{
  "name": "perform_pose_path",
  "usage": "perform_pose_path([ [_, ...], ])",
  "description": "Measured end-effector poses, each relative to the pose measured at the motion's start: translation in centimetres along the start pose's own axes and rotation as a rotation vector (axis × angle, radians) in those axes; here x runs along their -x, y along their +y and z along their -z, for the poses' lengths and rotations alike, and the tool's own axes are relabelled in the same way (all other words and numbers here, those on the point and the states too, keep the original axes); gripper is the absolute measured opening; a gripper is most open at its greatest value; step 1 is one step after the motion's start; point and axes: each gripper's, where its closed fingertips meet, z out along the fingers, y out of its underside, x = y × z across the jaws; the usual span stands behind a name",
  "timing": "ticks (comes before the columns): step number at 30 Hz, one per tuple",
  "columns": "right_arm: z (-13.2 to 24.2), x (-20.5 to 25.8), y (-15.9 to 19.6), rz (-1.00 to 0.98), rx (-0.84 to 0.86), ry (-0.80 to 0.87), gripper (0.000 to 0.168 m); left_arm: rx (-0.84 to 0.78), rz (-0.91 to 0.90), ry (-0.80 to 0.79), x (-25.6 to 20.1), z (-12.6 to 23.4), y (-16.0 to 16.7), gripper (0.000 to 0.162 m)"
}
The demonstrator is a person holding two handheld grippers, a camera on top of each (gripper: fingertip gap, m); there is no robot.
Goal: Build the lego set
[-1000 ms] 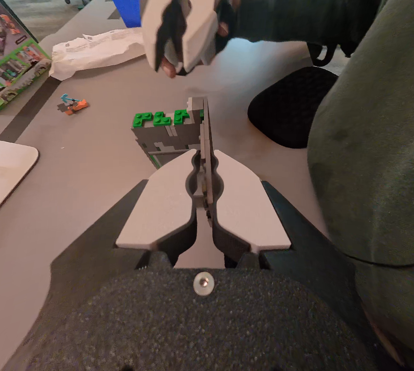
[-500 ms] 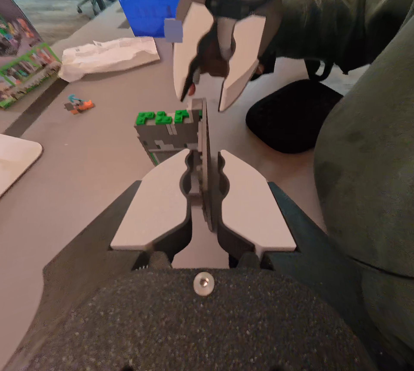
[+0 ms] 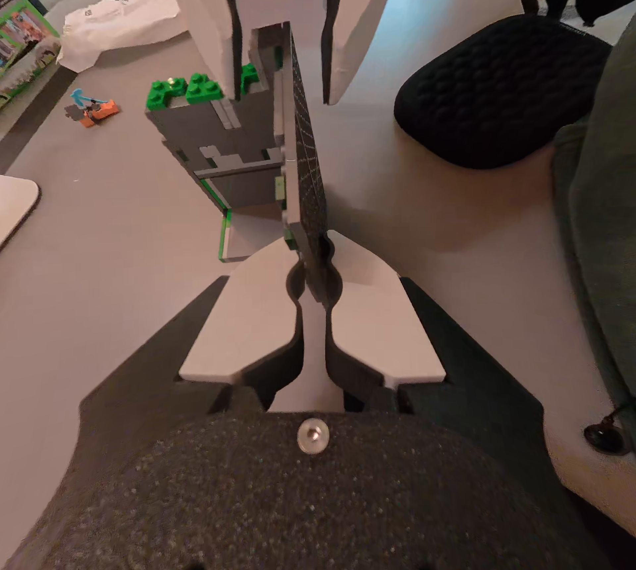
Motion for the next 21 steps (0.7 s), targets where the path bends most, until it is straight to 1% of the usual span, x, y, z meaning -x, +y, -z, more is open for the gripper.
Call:
perform_pose_path([
  [5,-0.4,0.7,0.3,0.063,0.100,-0.050,0.020,0.007,-0.107,-0.066,0.1,0.1,0.0,0.007],
  [6,-0.4,0.8,0.4,0.079,0.119,-0.049,0.011,0.017,-0.138,-0.091,0.3,0.1,0.0,0.007],
  [7,-0.5,0.7,0.5,0.098,0.135,-0.032,0.007,0.031,-0.174,-0.121,0.7,0.2,0.0,0.007],
  [9,-0.6,0.6,0.4,0.127,0.143,0.011,0.007,0.052,-0.232,-0.169,1.4,0.5,0.1,0.007],
  [12,-0.6,-0.5,0.4,0.174,0.143,0.137,0.006,0.076,-0.343,-0.263,2.8,0.9,0.0,0.007],
  [16,-1.2,-2.3,1.1,0.254,0.177,0.375,0.006,0.122,-0.467,-0.362,5.6,1.1,0.3,0.007],
  [18,-1.9,-3.1,1.8,0.257,0.186,0.481,0.006,0.151,-0.494,-0.382,6.9,0.9,0.7,0.007],
  [21,-2.8,-3.6,2.7,0.207,0.169,0.569,0.006,0.170,-0.500,-0.375,8.0,0.3,1.5,0.007],
])
